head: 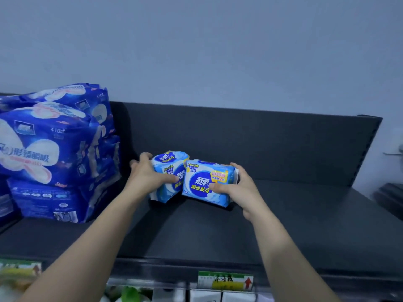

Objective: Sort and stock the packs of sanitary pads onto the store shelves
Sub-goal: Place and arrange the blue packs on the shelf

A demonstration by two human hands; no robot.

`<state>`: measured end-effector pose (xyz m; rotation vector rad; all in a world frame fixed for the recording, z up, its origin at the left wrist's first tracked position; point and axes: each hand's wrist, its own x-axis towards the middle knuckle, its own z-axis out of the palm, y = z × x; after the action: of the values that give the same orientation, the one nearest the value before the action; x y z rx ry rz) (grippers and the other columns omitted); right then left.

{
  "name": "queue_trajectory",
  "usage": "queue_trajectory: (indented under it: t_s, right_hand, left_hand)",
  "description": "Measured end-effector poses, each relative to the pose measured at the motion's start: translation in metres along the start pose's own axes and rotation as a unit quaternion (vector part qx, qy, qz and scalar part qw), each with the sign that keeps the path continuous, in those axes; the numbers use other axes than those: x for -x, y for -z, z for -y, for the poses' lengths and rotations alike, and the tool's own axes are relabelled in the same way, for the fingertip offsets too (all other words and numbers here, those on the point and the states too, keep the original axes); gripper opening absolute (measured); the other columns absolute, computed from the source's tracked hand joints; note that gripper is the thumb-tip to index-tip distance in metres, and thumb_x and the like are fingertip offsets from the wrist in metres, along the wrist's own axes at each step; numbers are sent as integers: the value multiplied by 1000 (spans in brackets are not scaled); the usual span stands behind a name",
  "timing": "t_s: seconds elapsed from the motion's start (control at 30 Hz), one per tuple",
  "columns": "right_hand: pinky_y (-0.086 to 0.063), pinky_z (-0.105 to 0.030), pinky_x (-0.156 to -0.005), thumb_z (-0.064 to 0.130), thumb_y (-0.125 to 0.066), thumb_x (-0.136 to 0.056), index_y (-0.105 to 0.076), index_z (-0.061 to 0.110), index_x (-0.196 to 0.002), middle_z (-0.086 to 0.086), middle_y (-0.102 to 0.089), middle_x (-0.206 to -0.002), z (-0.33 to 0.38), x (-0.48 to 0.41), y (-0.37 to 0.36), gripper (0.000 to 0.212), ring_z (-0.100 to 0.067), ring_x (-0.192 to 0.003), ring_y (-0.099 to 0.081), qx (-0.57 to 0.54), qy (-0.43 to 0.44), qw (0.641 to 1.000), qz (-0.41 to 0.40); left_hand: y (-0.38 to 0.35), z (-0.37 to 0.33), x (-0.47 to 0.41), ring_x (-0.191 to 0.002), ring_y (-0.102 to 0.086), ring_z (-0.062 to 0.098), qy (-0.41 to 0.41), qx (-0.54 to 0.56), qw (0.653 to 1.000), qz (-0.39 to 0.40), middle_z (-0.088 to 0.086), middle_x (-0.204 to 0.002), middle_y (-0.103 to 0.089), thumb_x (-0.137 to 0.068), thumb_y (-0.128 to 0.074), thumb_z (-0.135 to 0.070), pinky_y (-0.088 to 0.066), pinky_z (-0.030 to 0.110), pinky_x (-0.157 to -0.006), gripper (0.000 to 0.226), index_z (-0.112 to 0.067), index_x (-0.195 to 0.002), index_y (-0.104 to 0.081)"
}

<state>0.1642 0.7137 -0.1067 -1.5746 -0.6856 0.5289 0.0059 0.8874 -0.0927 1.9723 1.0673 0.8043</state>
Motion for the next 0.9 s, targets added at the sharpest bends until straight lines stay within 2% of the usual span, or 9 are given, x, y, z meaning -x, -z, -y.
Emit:
queue_trajectory:
  t_s: [0.17,0.3,0.4,0.47,0.53,0.6,0.7,0.8,0.9]
  right_hand:
    - [-52,-12,-66,6,-86,-69,-40,26,-139,10,-65,-122,3,31,30,86,-3,-100,-66,-37,61,994,-82]
    - [-56,-29,-86,15,-88,-67,-42,26,-140,8,-65,-123,4,59,64,86,-6,-104,-67,-34,94,983,-154]
    - [-56,-28,-83,13,-87,-68,-44,26,-138,9,-66,-121,8,86,95,83,-5,-101,-68,-34,113,972,-203]
    - [-56,-25,-79,12,-87,-68,-44,25,-137,8,-66,-121,10,104,117,82,-5,-101,-68,-31,119,965,-233]
    - [-56,-29,-83,11,-88,-67,-46,23,-136,5,-67,-121,10,128,143,82,-8,-103,-68,-25,123,956,-266]
    - [-57,-31,-83,7,-87,-67,-50,22,-130,4,-68,-117,11,159,170,74,-8,-100,-68,-22,132,946,-294]
    - [-56,-24,-76,2,-85,-68,-52,23,-122,6,-69,-114,11,211,209,67,-6,-96,-69,-16,139,933,-331]
    - [-57,-34,-85,13,-91,-61,-51,24,-126,4,-67,-121,10,268,244,77,-11,-103,-68,-8,127,919,-372]
    - [-57,-23,-72,6,-85,-68,-54,29,-117,6,-69,-114,12,335,276,63,-5,-94,-70,1,119,905,-409]
  left_hand:
    - [-22,-25,9,-113,-52,19,-57,103,993,1,3,-136,-41,-54,-93,-33,-46,34,-87,110,-16,-139,-25]
    - [-46,-50,24,-120,-52,22,-82,162,983,20,2,-138,-41,-45,-93,-42,-49,45,-96,117,-20,-138,-26]
    - [-67,-74,45,-121,-49,20,-100,195,975,45,2,-137,-38,-43,-94,-42,-53,41,-88,120,-17,-138,-27]
    - [-81,-90,62,-118,-52,20,-106,217,968,72,1,-134,-41,-37,-93,-46,-58,44,-79,120,-20,-135,-29]
    - [-97,-109,83,-113,-57,19,-114,236,960,102,-1,-130,-45,-29,-90,-52,-58,49,-78,116,-28,-126,-31]
    - [-113,-128,110,-109,-58,17,-125,249,952,127,-2,-128,-48,-32,-91,-49,-56,48,-83,108,-28,-120,-31]
    - [-139,-156,156,-106,-59,14,-141,274,937,164,-2,-126,-51,-49,-95,-31,-55,39,-84,101,-17,-129,-34]
    - [-160,-183,211,-104,-60,14,-152,290,921,213,-3,-124,-52,-55,-93,-23,-55,35,-81,102,-13,-136,-32]
    - [-179,-207,271,-105,-59,13,-164,297,906,253,-3,-123,-53,-56,-93,-22,-51,35,-92,101,-12,-136,-33]
